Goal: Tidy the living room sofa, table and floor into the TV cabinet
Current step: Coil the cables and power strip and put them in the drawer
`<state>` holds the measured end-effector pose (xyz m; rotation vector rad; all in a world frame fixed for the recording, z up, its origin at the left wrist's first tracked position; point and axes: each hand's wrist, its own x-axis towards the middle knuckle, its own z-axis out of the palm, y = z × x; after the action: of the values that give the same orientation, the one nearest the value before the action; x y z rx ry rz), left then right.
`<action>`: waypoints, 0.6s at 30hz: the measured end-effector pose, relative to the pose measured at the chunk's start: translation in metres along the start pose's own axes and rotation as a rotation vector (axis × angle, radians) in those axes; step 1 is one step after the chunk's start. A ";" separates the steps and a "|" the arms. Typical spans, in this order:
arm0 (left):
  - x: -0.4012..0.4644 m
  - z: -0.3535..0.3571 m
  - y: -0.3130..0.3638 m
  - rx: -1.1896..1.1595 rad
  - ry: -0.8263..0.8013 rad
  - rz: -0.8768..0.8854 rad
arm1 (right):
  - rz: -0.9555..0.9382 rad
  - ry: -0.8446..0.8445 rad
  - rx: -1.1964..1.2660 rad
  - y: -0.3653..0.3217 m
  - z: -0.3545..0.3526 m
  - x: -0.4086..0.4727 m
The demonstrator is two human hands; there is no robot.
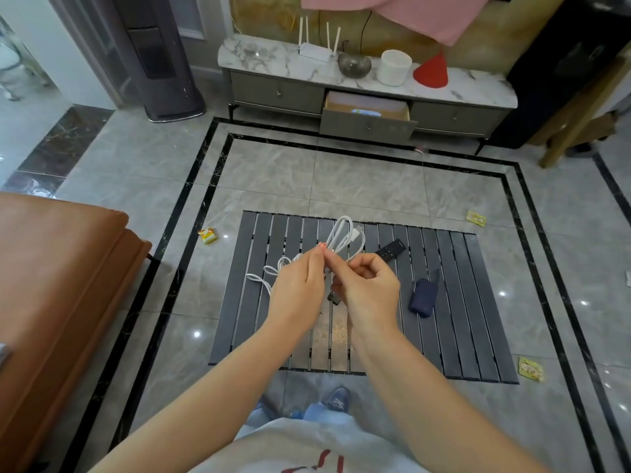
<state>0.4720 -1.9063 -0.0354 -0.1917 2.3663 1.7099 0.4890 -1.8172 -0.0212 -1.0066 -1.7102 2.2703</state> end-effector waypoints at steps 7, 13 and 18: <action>-0.004 0.003 0.002 -0.157 -0.006 0.008 | 0.048 -0.047 0.004 -0.008 -0.007 -0.006; -0.005 -0.001 0.004 -0.192 0.089 0.038 | 0.197 -0.112 0.117 -0.011 -0.004 -0.014; -0.007 -0.003 0.006 -0.245 0.145 0.056 | 0.248 -0.274 0.086 -0.018 0.001 -0.011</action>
<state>0.4766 -1.9075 -0.0268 -0.3006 2.2717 2.0771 0.4920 -1.8167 0.0002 -0.9770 -1.6422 2.7258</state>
